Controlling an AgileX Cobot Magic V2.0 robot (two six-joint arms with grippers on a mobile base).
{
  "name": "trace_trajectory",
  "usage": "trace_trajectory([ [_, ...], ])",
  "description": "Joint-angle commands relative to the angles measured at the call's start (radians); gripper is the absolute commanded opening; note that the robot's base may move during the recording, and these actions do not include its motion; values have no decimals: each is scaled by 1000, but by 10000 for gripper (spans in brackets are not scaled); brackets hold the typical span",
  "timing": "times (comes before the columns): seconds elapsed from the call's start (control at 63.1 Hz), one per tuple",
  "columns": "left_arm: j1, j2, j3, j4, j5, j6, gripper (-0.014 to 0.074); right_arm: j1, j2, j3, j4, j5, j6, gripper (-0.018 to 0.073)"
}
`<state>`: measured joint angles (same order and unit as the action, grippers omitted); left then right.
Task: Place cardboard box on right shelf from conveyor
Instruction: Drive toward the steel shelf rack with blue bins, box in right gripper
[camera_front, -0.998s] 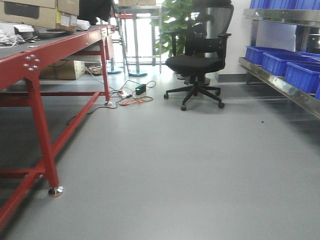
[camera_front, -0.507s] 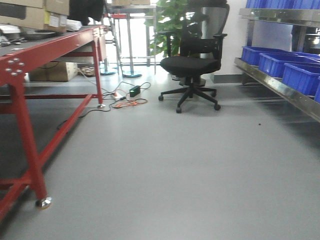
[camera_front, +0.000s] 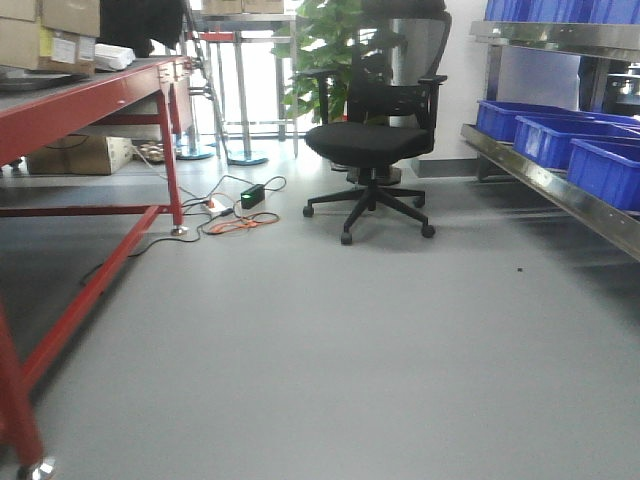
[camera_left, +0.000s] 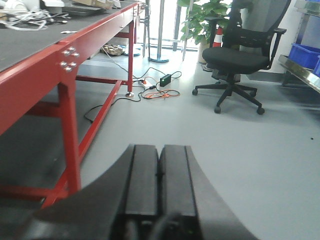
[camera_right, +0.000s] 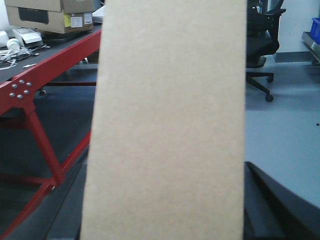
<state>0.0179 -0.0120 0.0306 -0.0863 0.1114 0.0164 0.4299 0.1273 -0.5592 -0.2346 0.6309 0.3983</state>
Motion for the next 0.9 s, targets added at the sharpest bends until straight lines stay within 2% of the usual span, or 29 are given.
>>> trace_trajectory([
  [0.0, -1, -14, -3, -5, -84, -5, -119, -5, 16, -27, -27, -99, -8, 163],
  [0.888, 1, -14, -3, -5, -84, -5, -119, -5, 16, -27, -27, -99, -8, 163],
])
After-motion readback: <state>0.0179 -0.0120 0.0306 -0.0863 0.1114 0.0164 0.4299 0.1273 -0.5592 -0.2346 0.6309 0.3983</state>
